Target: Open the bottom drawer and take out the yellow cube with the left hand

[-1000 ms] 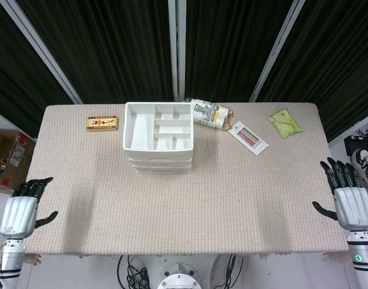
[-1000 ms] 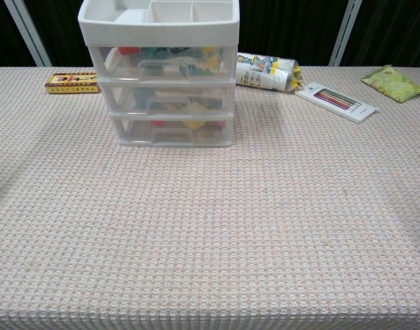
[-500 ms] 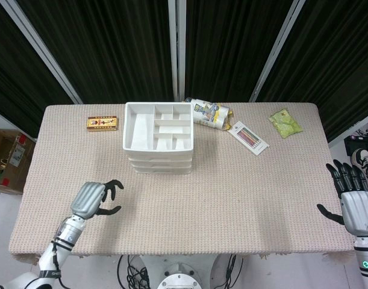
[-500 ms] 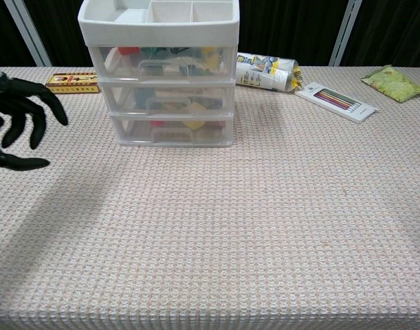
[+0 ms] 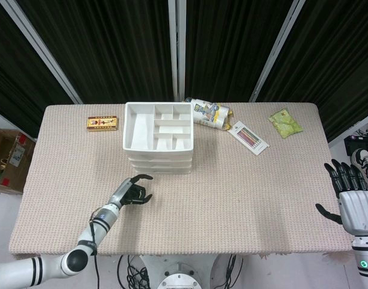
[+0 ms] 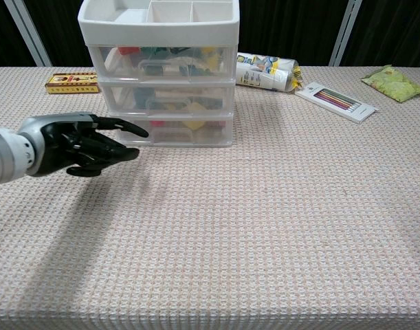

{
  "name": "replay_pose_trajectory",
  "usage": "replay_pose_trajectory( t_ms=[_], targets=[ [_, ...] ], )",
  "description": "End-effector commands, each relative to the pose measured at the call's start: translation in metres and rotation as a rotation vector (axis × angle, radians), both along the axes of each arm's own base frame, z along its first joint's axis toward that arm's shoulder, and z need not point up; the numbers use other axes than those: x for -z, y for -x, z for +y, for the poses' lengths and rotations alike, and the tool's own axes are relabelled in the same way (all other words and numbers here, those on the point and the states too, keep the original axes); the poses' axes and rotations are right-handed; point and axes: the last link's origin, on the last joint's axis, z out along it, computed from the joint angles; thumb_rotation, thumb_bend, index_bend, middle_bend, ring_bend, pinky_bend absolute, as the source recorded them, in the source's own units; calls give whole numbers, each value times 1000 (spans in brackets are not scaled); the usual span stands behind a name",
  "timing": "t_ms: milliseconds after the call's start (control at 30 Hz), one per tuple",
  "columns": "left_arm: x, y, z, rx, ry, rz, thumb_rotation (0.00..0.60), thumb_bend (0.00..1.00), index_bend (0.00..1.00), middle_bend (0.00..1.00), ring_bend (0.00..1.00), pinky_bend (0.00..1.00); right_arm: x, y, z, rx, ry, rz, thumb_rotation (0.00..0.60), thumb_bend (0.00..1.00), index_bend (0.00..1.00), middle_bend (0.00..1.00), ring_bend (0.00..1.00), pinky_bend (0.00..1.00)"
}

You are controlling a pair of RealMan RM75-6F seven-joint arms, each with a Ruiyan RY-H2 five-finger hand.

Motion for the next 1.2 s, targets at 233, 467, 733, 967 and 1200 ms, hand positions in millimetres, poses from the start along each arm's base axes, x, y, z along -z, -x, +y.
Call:
replay_pose_trajectory(
  t_ms=[233,467,733,967,1200],
  targets=[
    [40,-50,13,-254,137,-248,600,370,193,792,902,1000,1,-2,-1,1,-4,5,600,60,0,38,0,0],
    [45,-56,22,-370,146,-313,600,373,154,796,903,1000,2,-2,0,8,-3,5,600,61,0,40,0,0],
    [43,-52,27,-458,146,-341,600,378,134,798,904,1000,1,0,1,16,1,-1,600,61,0,43,0,0],
    [40,-52,32,-498,121,-390,600,381,132,802,904,1000,1,1,1,20,2,-3,600,61,0,45,0,0],
    [45,-49,34,-545,157,-444,600,398,167,795,904,1000,2,1,1,24,1,-5,600,60,0,45,0,0]
  ],
)
